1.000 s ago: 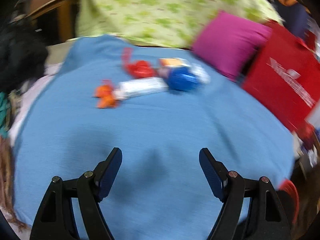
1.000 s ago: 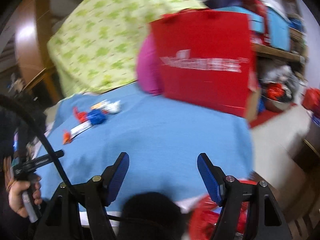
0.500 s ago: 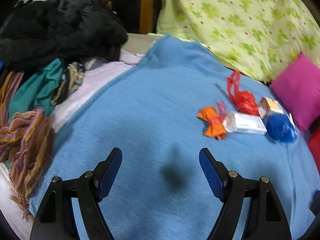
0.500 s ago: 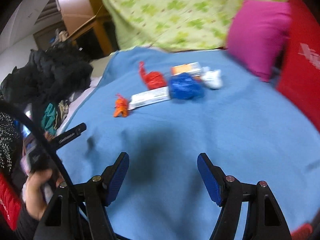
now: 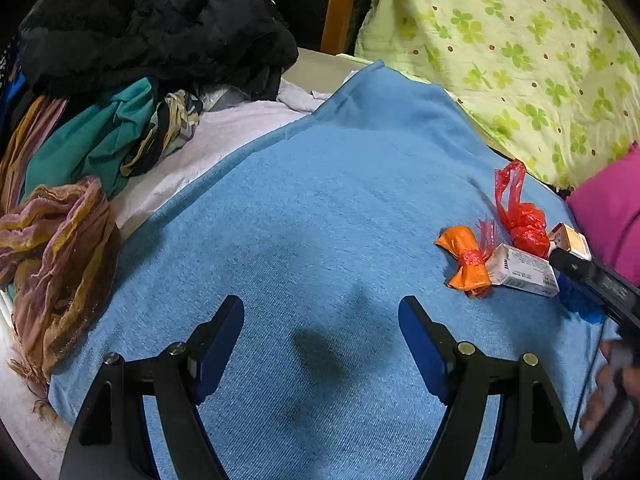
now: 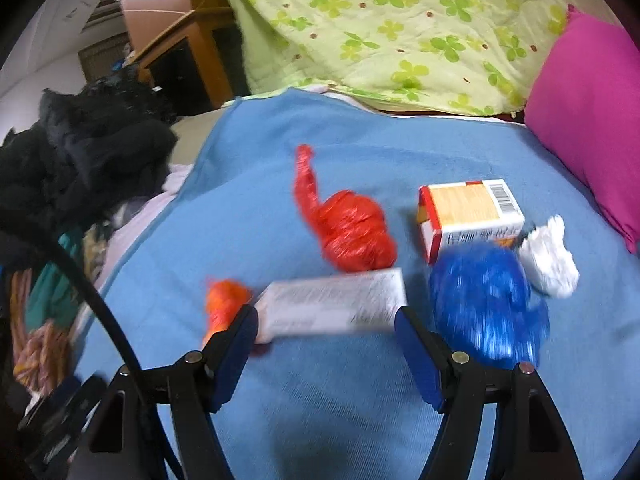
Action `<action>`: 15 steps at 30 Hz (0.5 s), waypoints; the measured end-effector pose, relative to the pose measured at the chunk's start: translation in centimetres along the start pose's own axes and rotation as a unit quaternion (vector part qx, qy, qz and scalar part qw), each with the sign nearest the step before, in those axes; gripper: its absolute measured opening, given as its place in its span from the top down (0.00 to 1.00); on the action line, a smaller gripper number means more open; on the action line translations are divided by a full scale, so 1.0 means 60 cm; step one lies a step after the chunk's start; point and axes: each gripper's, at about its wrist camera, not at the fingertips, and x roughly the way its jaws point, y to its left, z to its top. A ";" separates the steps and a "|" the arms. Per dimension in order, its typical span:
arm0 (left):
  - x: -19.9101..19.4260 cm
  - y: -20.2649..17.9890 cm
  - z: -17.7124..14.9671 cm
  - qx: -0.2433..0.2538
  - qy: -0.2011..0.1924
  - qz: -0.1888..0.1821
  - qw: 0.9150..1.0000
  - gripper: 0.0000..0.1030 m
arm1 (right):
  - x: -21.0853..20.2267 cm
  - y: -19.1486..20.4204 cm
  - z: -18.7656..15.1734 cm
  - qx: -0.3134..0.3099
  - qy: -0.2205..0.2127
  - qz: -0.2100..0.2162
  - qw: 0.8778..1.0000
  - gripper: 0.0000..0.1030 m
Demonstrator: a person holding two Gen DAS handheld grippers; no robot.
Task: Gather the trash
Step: 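Grasp the white medicine box with the right gripper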
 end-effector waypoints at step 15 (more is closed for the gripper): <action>-0.001 0.008 -0.003 -0.018 0.001 -0.001 1.000 0.22 | -0.027 0.026 -0.059 -0.001 0.076 0.140 0.987 0.28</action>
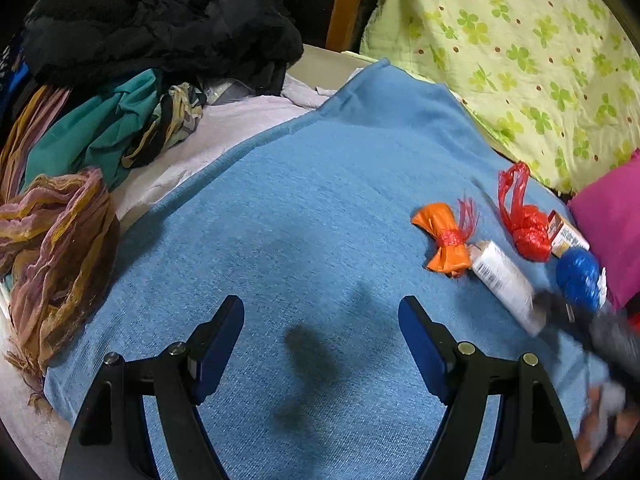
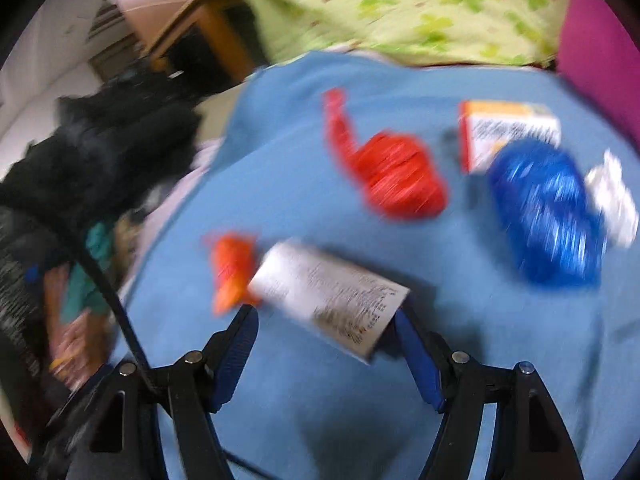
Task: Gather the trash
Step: 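Grasp the white medicine box with the right gripper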
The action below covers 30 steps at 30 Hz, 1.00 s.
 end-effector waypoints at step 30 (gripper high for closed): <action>0.002 0.012 0.006 -0.017 -0.004 0.001 1.000 0.22 | 0.060 0.015 0.023 -0.136 0.054 -0.103 0.984 0.54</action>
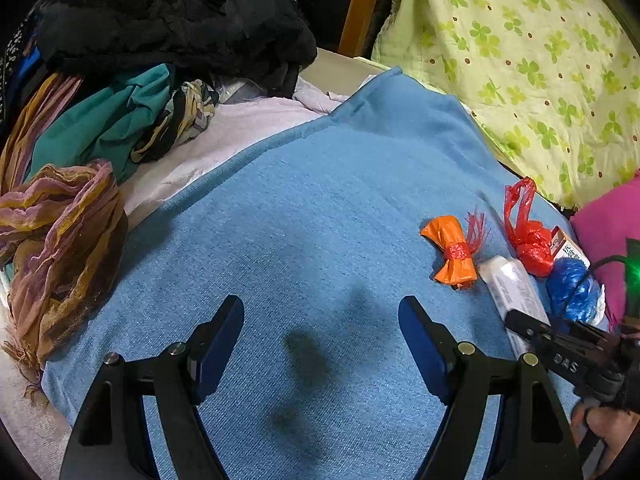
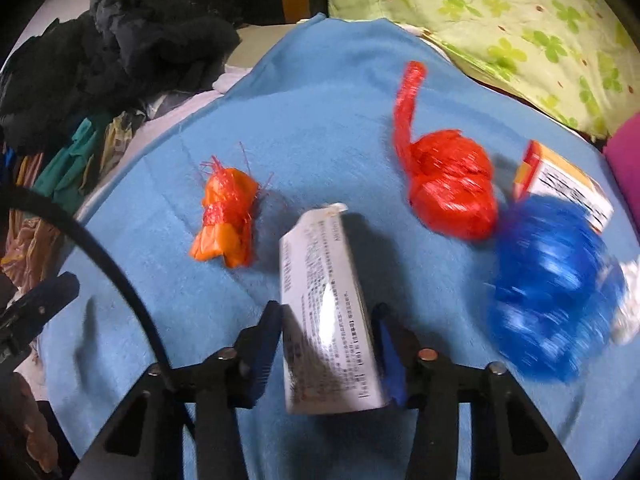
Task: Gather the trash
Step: 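Grasp the white medicine box with the right gripper, then grasp the orange plastic bag with the left gripper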
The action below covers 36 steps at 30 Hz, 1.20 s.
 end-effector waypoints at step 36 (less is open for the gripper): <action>0.022 -0.122 0.001 0.118 0.005 -0.012 0.993 0.22 | -0.165 -0.072 -0.209 0.153 -0.111 -0.040 0.981 0.55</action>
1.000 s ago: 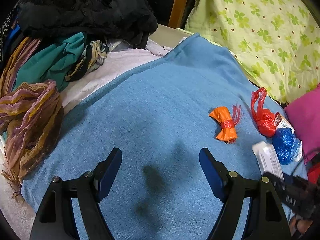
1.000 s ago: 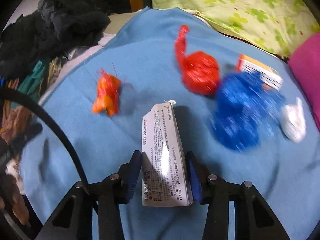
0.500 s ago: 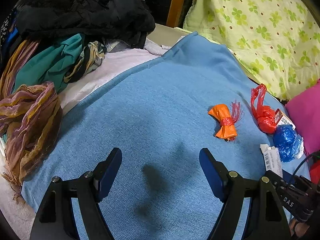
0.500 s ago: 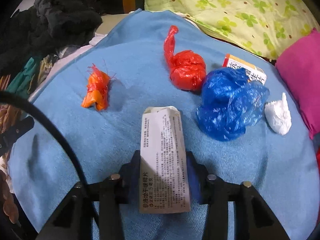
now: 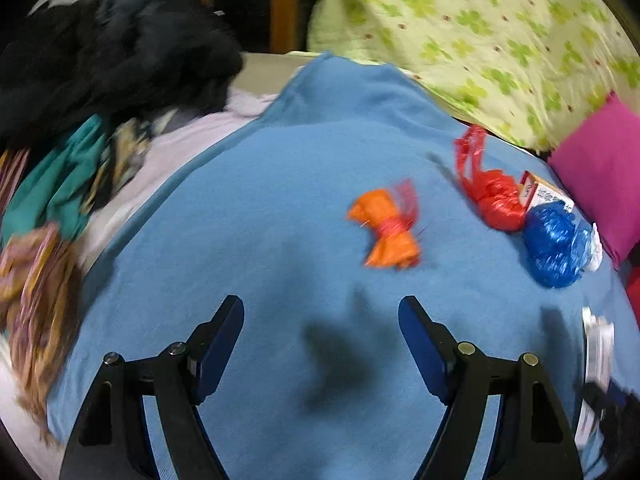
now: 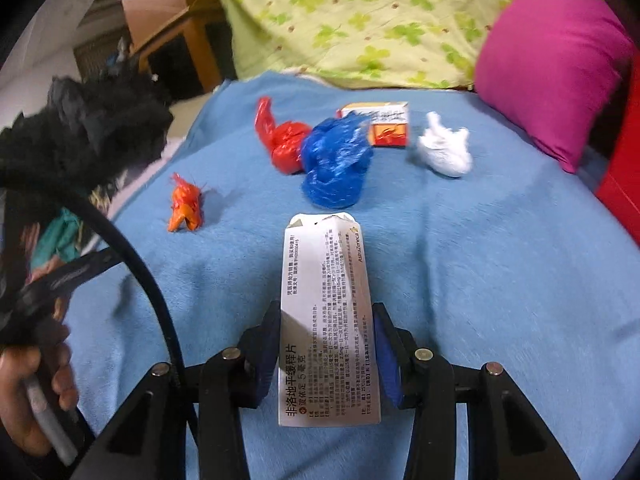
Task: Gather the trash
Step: 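Grasp the orange plastic bag with the left gripper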
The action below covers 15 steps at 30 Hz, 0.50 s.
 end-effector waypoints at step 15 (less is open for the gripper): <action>0.150 -0.075 0.079 0.028 0.031 0.039 0.998 0.61 | -0.027 -0.011 -0.001 0.017 -0.039 0.065 0.997 0.55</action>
